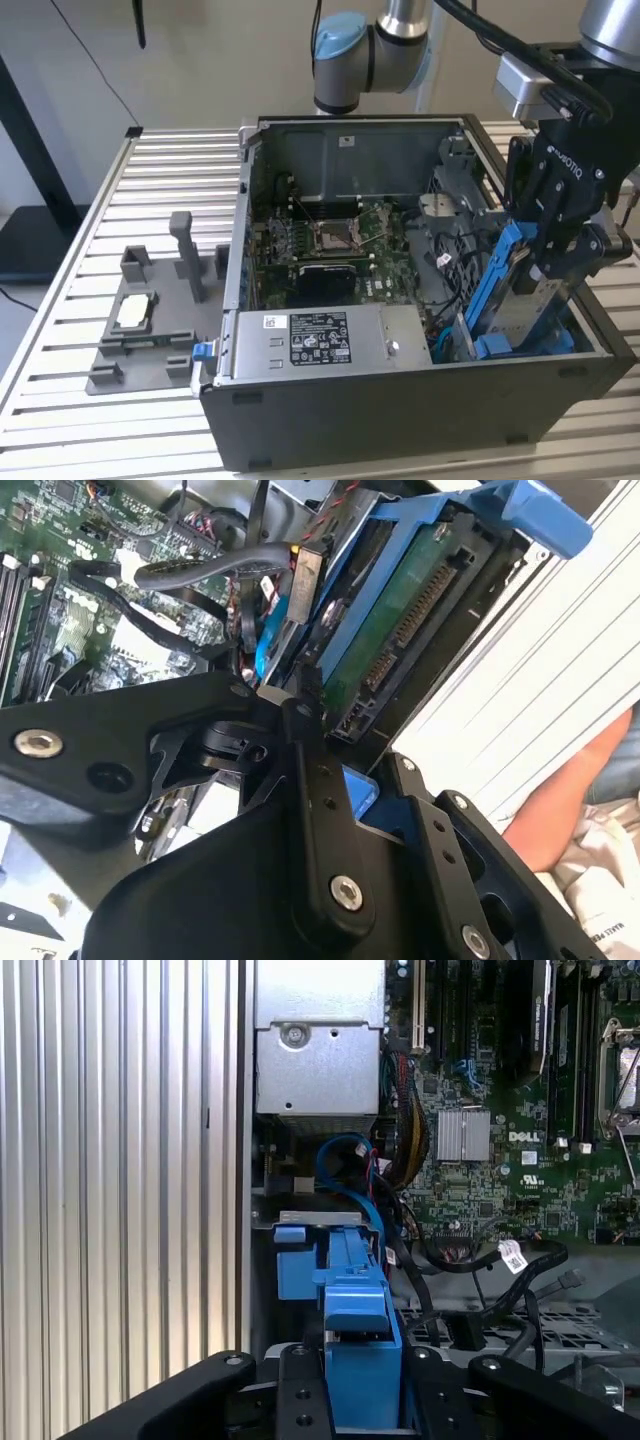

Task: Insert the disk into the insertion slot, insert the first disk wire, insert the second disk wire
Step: 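Insert the disk into the insertion slot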

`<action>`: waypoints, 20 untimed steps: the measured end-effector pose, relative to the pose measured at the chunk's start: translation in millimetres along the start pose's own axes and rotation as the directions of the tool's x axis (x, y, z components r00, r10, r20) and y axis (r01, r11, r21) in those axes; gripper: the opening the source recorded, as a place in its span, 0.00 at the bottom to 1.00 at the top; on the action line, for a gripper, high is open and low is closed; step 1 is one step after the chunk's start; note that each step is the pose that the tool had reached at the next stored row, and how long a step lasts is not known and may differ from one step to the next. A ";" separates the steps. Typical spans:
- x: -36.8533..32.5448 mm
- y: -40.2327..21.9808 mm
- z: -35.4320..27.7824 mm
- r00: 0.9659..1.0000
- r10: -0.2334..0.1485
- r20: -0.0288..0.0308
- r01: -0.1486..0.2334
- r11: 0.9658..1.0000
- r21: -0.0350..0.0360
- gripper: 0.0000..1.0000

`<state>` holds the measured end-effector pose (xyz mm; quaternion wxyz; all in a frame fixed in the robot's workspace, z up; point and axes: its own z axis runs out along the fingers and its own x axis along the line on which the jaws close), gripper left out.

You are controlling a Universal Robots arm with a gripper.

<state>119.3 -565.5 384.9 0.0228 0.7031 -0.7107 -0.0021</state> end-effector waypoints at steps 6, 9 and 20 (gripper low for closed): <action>-0.1 1.0 0.3 0.999 -0.001 0.040 0.001 1.000 0.008 0.32; -0.2 0.9 0.6 0.999 -0.001 0.041 0.001 1.000 0.008 0.32; -0.6 1.2 -6.9 0.999 -0.002 0.041 0.001 1.000 0.009 0.46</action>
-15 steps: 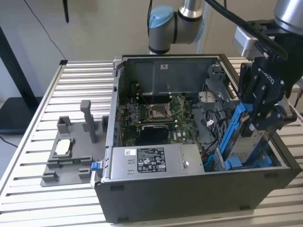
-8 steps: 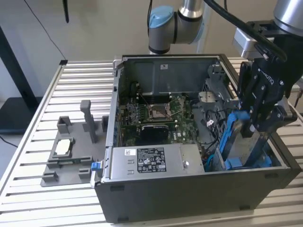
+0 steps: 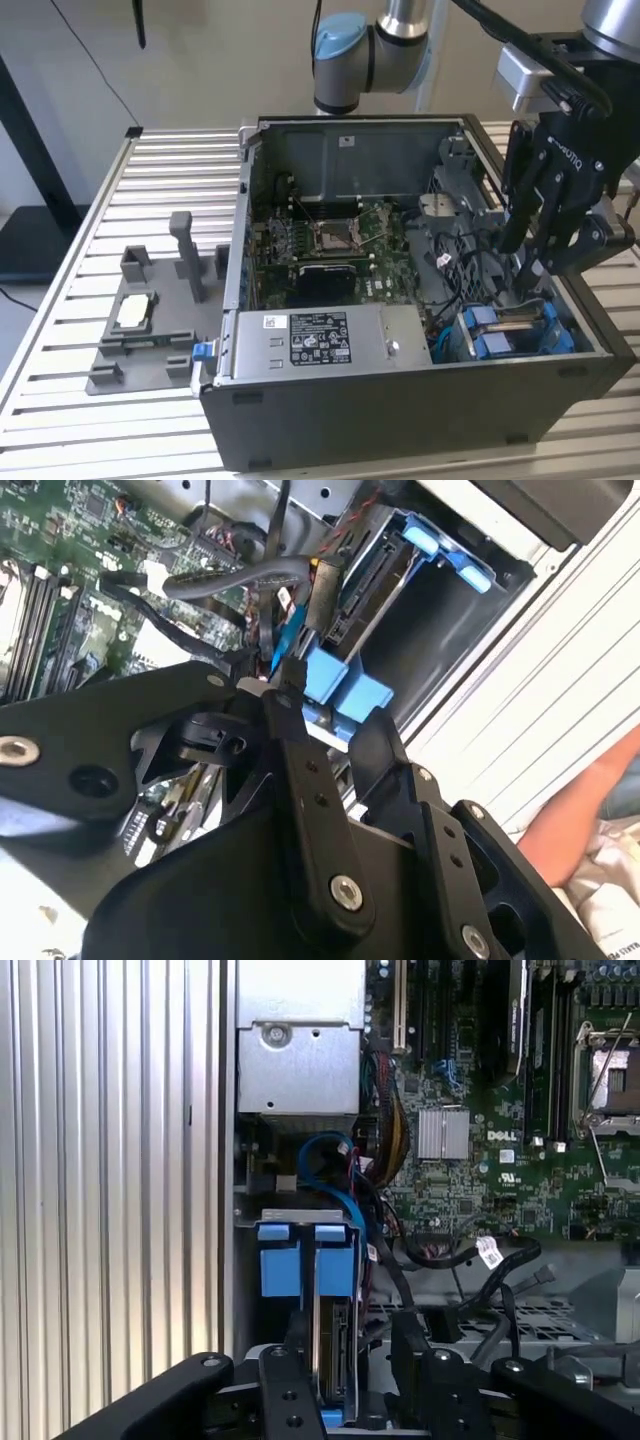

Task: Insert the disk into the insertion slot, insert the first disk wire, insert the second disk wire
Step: 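Insert the disk into the insertion slot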

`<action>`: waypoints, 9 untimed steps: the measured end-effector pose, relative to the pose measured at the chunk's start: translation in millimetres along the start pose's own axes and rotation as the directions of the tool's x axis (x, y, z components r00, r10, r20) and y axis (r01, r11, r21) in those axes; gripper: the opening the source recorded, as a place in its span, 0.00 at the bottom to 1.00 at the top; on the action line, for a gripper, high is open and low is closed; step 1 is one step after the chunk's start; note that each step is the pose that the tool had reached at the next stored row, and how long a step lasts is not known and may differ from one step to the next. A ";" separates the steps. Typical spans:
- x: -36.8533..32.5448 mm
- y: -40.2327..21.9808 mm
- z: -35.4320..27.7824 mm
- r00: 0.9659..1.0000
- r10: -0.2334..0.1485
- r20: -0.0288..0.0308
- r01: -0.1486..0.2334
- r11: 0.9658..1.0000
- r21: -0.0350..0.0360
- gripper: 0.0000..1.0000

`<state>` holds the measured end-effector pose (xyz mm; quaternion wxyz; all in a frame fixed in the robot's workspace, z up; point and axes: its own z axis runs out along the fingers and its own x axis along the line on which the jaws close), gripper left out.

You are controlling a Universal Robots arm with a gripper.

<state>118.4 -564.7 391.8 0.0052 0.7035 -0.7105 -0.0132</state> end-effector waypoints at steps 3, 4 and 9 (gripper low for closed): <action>-0.5 0.1 -0.7 1.000 -0.003 0.004 0.003 1.000 0.028 0.46; -0.8 0.1 -0.8 1.000 -0.005 0.007 0.005 0.999 0.043 0.46; -5.4 0.1 -0.9 1.000 -0.015 0.014 0.014 0.997 0.079 0.46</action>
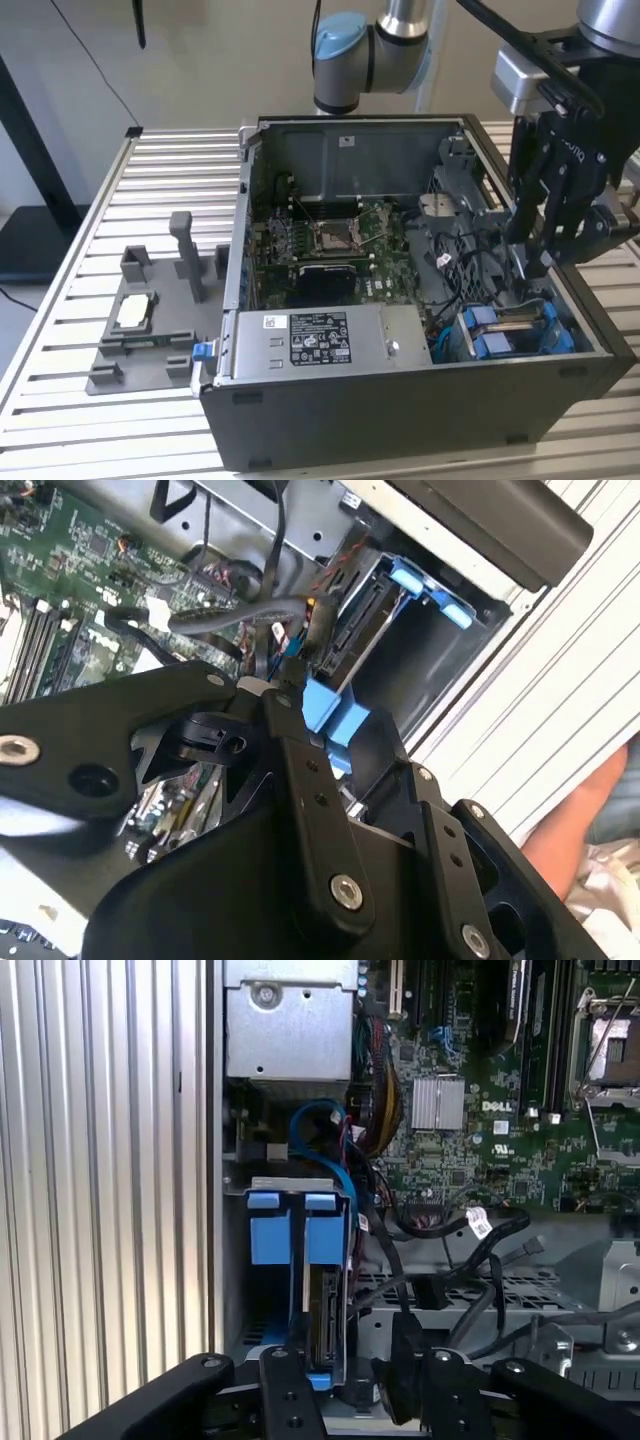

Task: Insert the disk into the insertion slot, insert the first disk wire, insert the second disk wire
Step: 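Insert the disk into the insertion slot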

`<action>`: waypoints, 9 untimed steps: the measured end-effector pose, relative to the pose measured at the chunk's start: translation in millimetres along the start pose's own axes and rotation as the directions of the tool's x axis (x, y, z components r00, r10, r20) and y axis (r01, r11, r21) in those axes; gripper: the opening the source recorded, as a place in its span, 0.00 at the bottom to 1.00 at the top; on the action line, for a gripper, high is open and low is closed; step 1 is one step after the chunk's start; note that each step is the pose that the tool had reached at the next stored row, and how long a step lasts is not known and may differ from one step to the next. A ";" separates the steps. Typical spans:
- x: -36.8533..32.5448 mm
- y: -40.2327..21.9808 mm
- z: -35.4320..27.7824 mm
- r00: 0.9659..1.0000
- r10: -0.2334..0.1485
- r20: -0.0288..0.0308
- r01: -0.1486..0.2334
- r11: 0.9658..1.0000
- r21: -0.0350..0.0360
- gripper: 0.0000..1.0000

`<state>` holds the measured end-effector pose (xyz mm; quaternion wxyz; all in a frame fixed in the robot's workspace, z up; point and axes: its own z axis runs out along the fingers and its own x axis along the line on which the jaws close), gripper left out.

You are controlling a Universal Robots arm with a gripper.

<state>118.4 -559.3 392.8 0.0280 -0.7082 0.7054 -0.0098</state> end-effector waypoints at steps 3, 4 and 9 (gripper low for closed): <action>-3.3 -0.1 -0.1 1.000 -0.008 0.000 0.008 1.000 0.018 0.46; -3.9 0.0 -0.2 1.000 -0.010 0.000 0.010 1.000 0.026 0.46; -6.6 0.0 -0.3 1.000 -0.031 0.000 0.031 0.996 0.080 0.46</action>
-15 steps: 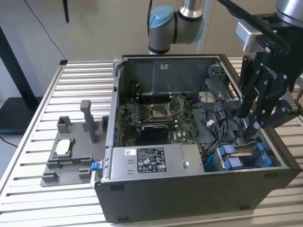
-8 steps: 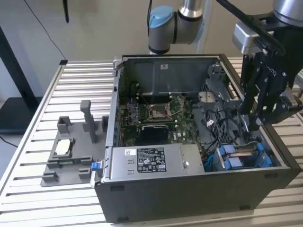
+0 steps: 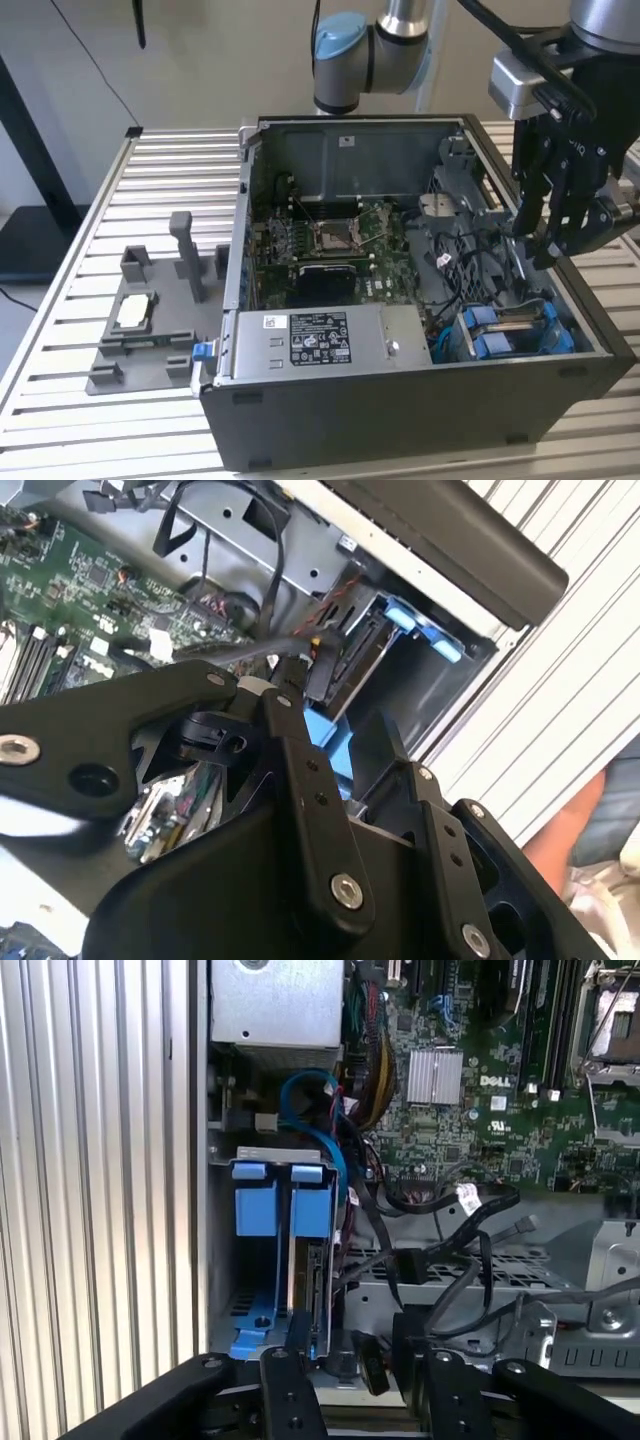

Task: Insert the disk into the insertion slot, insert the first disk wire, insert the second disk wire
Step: 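Insert the disk into the insertion slot, then insert the first disk wire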

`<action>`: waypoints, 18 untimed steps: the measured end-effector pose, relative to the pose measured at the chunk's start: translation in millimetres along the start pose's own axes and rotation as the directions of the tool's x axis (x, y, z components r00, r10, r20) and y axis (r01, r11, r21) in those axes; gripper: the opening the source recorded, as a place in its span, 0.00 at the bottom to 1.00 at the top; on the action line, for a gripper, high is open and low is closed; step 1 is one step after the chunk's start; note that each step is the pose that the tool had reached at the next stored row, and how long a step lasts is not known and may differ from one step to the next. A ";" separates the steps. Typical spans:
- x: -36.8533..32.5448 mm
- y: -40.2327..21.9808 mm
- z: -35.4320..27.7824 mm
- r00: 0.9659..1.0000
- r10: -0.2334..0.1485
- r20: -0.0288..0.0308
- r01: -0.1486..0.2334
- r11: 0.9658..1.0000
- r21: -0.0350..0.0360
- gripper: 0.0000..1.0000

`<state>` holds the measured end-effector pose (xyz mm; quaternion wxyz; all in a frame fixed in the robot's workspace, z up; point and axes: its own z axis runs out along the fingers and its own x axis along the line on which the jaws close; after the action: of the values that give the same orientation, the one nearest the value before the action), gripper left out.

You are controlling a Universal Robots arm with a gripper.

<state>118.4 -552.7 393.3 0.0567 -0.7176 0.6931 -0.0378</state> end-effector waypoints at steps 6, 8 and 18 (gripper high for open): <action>-2.9 0.1 2.2 0.998 -0.056 0.002 0.056 0.997 0.046 0.46; -3.2 0.2 3.4 0.996 -0.085 0.001 0.085 0.995 0.047 0.46; -5.1 0.2 3.2 0.990 -0.139 -0.028 0.140 0.989 0.041 0.46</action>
<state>118.4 -547.5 390.2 0.0608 -0.7624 0.6410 -0.0654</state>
